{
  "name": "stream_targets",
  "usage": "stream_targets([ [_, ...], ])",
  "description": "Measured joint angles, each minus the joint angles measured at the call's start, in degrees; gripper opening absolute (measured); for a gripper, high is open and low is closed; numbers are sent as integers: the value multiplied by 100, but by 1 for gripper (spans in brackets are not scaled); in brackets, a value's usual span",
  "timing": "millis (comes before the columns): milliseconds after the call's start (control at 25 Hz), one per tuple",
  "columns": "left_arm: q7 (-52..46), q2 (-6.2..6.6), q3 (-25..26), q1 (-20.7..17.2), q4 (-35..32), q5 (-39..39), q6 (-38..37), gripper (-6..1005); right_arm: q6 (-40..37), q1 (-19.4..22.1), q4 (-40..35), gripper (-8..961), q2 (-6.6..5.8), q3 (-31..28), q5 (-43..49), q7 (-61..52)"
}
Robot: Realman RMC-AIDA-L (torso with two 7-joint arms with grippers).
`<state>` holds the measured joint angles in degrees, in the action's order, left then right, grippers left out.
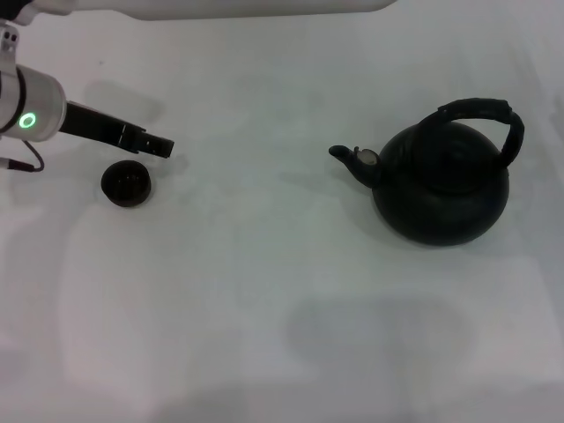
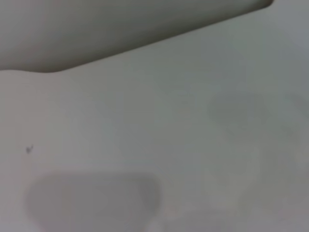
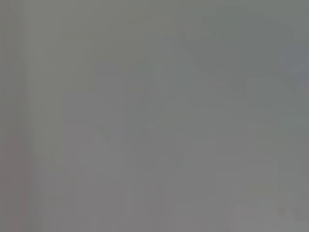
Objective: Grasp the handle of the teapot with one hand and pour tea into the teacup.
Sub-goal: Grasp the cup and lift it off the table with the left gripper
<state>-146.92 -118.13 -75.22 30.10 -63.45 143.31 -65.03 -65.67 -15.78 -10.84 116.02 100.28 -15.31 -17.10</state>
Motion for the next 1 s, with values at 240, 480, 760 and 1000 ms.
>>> stream_targets([
  [240,-88,-18,-21,96,-1,275,-152,876,67,-57,-12,855,-8,1,1,-38],
  [480,-92,-43,-28,68,58,278,-176,875,67,-57,-19,853,-4,38,2,-39],
  [760,-191,-54,-216,97,62,280,-305,875,55,-57,-24,852,-7,5,2,-38],
  [1000,-304,-41,-236,114,60,384,-374,875,29,-57,-11,850,-10,1,2,-38],
])
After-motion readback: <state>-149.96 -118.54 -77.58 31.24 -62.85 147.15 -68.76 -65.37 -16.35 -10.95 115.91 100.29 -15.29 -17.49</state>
